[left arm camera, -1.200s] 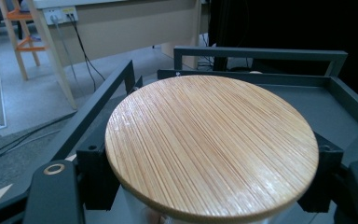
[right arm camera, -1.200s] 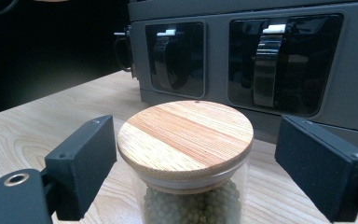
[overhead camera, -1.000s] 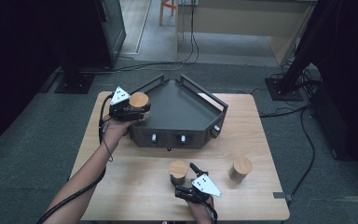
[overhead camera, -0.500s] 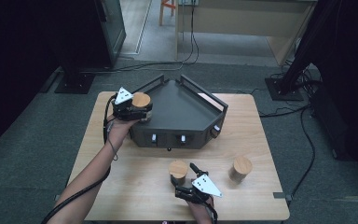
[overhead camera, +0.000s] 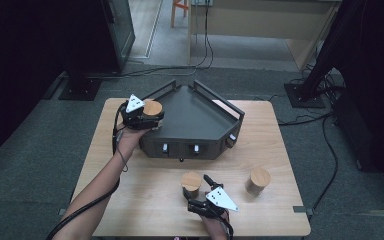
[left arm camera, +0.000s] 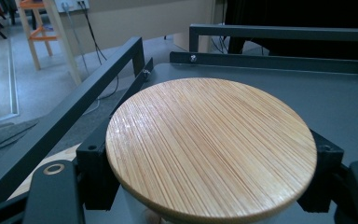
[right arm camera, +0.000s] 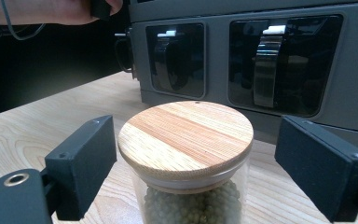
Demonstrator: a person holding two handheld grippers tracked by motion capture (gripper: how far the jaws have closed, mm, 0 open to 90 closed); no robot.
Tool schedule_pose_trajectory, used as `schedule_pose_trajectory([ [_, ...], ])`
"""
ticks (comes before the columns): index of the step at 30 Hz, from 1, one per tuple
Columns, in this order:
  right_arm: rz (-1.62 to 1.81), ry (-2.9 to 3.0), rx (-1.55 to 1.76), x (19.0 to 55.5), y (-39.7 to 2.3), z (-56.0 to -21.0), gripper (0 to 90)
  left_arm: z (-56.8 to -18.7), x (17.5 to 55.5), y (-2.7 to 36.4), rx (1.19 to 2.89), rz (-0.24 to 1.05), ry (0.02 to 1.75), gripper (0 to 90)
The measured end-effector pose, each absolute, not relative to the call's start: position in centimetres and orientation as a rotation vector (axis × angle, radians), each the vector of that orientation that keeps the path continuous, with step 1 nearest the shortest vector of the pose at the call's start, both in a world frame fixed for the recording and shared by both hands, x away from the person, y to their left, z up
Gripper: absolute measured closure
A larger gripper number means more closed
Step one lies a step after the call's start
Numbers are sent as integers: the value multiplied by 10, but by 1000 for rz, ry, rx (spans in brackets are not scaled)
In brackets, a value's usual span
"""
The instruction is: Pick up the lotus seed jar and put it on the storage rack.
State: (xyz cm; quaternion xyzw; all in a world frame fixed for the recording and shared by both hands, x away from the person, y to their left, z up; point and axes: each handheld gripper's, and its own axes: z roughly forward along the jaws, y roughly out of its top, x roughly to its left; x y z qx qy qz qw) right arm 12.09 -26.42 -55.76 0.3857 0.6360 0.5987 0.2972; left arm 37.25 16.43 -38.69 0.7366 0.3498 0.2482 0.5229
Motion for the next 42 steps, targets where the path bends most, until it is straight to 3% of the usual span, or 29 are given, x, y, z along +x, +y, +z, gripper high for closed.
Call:
schedule_pose_trajectory([
  [19,1588,1691,1024,121,-264,-558,124,-393,373,174,1754,562,792,186],
  [42,1586,1693,1022,121,-263,-557,123,-397,357,184,1747,578,804,186],
])
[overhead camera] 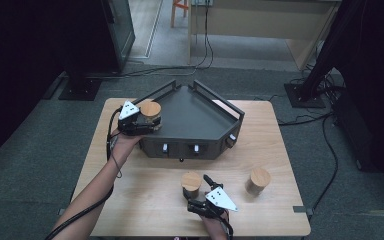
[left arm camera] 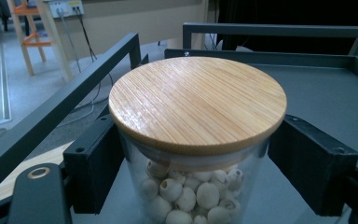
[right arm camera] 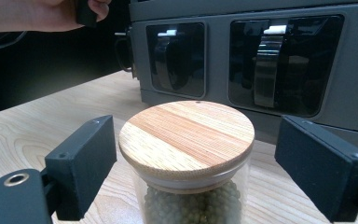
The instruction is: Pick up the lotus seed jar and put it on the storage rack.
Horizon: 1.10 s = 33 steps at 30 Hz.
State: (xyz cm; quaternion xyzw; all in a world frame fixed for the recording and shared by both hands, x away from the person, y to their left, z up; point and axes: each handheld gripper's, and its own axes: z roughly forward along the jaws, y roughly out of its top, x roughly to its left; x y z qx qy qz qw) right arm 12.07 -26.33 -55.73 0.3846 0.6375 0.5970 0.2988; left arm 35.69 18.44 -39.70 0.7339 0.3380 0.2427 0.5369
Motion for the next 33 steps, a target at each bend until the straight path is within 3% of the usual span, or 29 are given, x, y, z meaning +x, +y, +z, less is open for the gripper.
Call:
schedule_pose_trajectory([
  [33,1574,1702,1018,121,-262,-556,124,-398,329,208,1744,608,802,187],
])
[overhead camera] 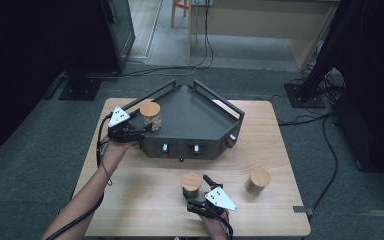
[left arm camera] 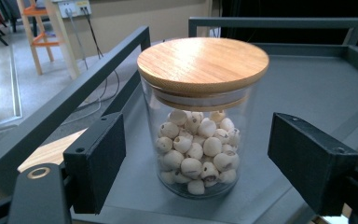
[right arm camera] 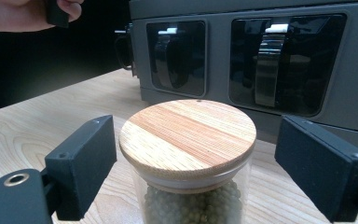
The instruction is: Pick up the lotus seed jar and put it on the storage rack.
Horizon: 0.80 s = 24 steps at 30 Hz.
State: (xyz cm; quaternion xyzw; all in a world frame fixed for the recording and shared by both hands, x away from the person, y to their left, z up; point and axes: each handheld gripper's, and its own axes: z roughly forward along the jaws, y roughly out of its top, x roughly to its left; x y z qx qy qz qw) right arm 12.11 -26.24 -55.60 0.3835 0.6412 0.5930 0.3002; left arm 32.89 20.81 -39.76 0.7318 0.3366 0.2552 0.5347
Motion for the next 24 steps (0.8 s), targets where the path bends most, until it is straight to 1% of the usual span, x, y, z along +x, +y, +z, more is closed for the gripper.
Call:
schedule_pose_trajectory([
  [11,1572,1701,1018,121,-262,-556,123,-403,314,221,1733,614,767,186],
  [24,1566,1703,1015,121,-261,-556,124,-407,299,219,1790,661,731,187],
])
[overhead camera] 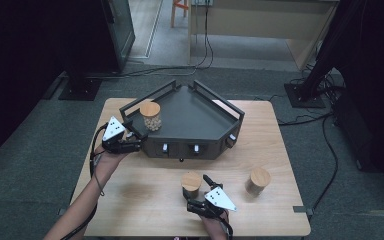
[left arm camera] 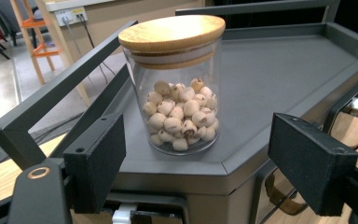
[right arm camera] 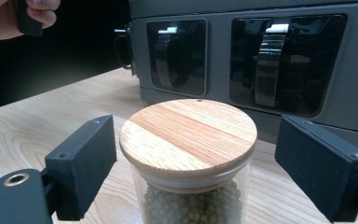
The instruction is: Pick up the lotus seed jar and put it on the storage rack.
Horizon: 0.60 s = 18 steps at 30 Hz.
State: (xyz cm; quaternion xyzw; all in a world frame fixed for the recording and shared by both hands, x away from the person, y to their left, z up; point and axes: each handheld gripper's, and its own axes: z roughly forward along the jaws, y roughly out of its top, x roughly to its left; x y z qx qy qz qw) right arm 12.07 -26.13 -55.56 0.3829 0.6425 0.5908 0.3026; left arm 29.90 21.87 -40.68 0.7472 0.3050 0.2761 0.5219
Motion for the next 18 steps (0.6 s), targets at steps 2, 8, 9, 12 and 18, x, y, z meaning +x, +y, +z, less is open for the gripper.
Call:
schedule_pose_trajectory([
  [2,1567,1702,1017,121,-261,-556,124,-408,296,218,1786,665,739,186],
  [8,1567,1702,1016,121,-261,-556,123,-413,290,222,1761,648,768,187],
  [9,1567,1702,1016,121,-261,-556,124,-414,288,222,1762,649,769,187],
  [12,1567,1702,1016,121,-261,-556,124,-417,283,223,1766,673,766,187],
  [18,1566,1702,1016,121,-261,-556,123,-421,273,226,1774,706,762,187],
])
